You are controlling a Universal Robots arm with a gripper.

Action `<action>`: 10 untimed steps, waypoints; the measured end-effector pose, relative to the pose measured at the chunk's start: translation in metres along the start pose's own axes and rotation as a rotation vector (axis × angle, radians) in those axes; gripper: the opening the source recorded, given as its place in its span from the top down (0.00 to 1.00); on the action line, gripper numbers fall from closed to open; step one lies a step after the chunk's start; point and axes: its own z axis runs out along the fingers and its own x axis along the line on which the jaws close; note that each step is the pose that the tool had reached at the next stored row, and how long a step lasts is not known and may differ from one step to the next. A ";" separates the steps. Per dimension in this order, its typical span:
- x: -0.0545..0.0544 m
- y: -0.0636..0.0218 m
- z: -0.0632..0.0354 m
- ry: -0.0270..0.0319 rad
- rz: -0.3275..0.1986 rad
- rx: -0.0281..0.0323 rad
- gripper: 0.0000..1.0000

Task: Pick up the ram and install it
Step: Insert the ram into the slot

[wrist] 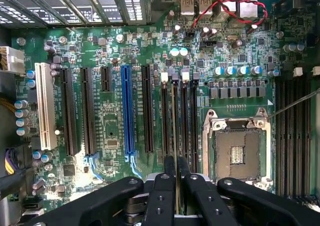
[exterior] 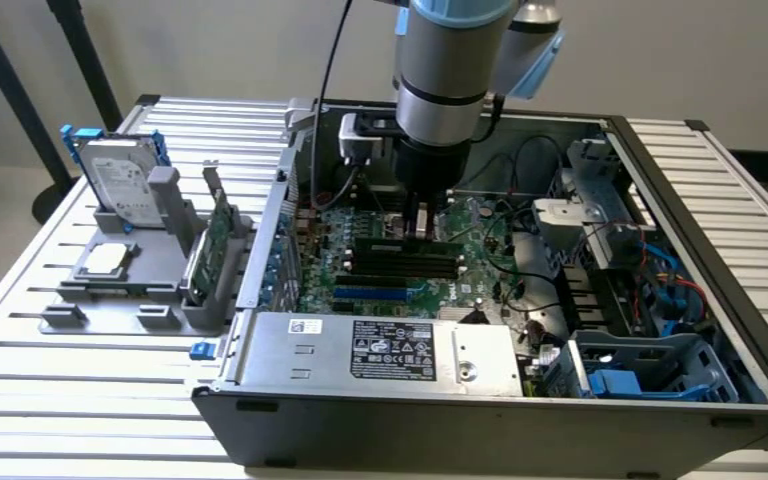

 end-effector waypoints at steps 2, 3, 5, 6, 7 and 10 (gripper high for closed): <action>0.000 0.0000 0.0013 0.0071 0.001 0.0006 0.86; 0.000 0.0000 0.0016 0.0119 0.001 0.0009 0.86; 0.000 0.0000 0.0017 0.0149 0.001 0.0010 0.86; 0.000 0.0000 0.0018 0.0158 0.001 0.0011 0.86; 0.000 0.0000 0.0018 0.0162 0.001 0.0012 0.86; 0.000 0.0001 0.0024 0.0169 0.001 0.0047 0.86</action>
